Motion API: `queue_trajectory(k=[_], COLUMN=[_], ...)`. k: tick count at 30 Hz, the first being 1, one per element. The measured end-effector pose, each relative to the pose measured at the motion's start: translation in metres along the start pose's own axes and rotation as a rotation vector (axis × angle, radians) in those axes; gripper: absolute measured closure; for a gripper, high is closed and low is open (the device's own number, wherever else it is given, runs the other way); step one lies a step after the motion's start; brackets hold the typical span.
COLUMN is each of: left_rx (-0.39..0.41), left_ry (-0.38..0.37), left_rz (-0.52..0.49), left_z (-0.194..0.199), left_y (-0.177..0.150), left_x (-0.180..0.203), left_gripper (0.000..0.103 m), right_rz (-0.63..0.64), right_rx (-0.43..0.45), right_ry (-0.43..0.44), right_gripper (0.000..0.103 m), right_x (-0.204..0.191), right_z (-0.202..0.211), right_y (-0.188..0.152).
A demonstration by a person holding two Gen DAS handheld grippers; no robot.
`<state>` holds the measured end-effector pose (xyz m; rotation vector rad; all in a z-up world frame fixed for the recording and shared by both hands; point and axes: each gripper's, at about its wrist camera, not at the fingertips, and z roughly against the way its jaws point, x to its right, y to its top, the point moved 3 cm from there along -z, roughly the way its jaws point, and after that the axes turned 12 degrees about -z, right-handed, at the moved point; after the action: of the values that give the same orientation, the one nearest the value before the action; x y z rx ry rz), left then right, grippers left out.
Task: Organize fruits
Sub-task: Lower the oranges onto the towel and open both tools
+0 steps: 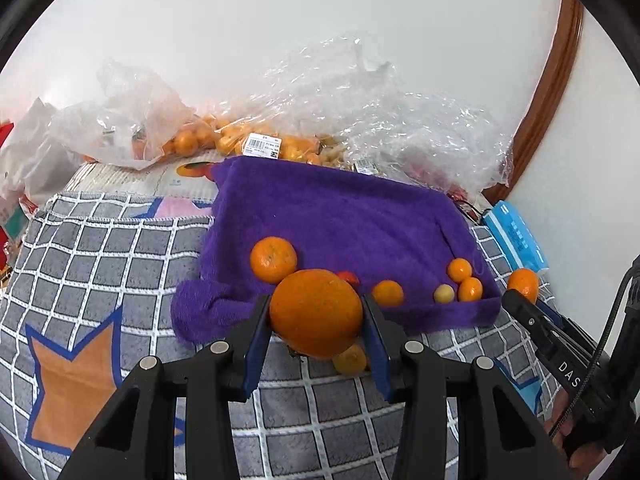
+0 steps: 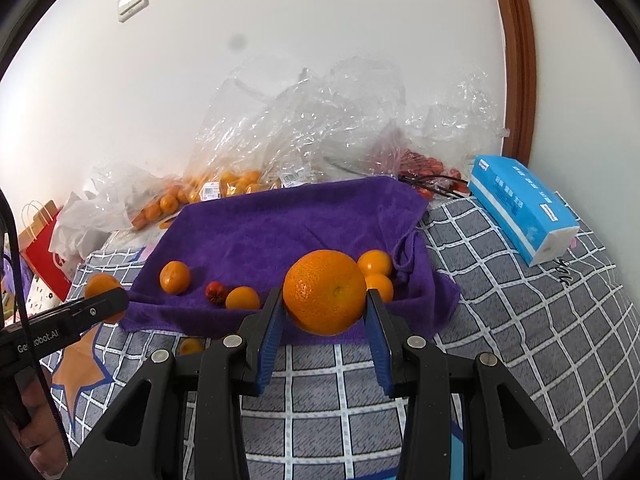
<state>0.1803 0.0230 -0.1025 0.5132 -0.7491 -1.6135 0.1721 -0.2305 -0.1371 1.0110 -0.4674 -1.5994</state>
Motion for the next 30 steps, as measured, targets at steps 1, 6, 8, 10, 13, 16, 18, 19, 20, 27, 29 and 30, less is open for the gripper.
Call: queue_trajectory(k=[1,6,8,10,13,16,18,19,20,27,29,30], left_rx=[0.0,0.0,0.011,0.018,0.032,0.04,0.043,0.044,0.044,0.004,-0.015,-0.025], left_ry=[0.008,0.014,0.025,0.031,0.026,0.035,0.053,0.055,0.053,0.028,0.019,0.019], left_rz=[0.0,0.021,0.013,0.011,0.005,0.002,0.007,0.013,0.017,0.035,0.029,0.027], left_z=[-0.002,-0.013,-0.017,-0.02,-0.024,-0.029,-0.033,-0.035,-0.038,-0.066,-0.077,-0.081], left_y=[0.002,0.016,0.024,0.033,0.045,0.058,0.067,0.071,0.073,0.069,0.067,0.066], left_x=[-0.002,-0.012,-0.014,-0.016,-0.02,-0.025,-0.031,-0.033,-0.035,-0.04,-0.037,-0.036], left_gripper=[0.062,0.062,0.062,0.062,0.062,0.062,0.062,0.062,0.062,0.062,0.062,0.062], right_rz=[0.002,0.009,0.002,0.006,0.025,0.044,0.05,0.051,0.052,0.046,0.045,0.047], right_rx=[0.0,0.001,0.005,0.019,0.042,0.058,0.066,0.068,0.067,0.003,-0.024,-0.038], right_ry=[-0.002,-0.009,-0.004,0.005,0.004,0.006,0.006,0.009,0.011,0.006,0.001,-0.001], right_gripper=[0.063,0.063,0.063,0.063,0.063,0.063,0.063,0.063,0.063,0.063,0.063,0.063], right_x=[0.0,-0.001,-0.003,-0.006,-0.013,-0.019,-0.02,-0.021,-0.021,-0.018,-0.018,-0.018], right_z=[-0.003,-0.017,-0.02,-0.021,-0.026,-0.032,-0.036,-0.038,-0.04,-0.07,-0.08,-0.086], right_y=[0.001,0.012,0.019,0.028,0.042,0.056,0.064,0.067,0.069,0.064,0.058,0.055])
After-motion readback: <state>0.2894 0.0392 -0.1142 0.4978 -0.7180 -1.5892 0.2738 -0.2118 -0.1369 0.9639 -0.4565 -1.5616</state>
